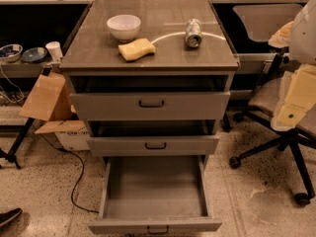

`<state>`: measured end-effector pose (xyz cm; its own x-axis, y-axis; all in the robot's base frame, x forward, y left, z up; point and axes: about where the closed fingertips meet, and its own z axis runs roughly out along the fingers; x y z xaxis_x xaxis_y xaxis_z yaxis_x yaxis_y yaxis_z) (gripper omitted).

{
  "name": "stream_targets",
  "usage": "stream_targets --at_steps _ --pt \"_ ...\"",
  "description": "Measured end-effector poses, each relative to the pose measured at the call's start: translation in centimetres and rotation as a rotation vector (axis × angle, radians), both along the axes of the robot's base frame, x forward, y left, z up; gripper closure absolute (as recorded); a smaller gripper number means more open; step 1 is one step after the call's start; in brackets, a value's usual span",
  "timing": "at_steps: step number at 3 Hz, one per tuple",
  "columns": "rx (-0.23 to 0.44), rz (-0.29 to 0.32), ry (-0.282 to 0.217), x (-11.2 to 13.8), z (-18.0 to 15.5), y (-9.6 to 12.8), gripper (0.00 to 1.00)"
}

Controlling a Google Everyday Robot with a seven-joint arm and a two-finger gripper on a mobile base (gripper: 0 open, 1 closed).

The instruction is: Place sponge into bottom drawer

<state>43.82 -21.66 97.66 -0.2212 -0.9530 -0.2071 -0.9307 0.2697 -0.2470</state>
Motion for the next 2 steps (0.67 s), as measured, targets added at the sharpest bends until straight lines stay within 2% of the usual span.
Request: stream_targets --at_steps 1,2 --pt "0.007 -0.004 -0.005 0.2 0.1 0.2 0.00" --pt "0.084 -0.045 -0.062 3.0 0.7 2.8 0.00"
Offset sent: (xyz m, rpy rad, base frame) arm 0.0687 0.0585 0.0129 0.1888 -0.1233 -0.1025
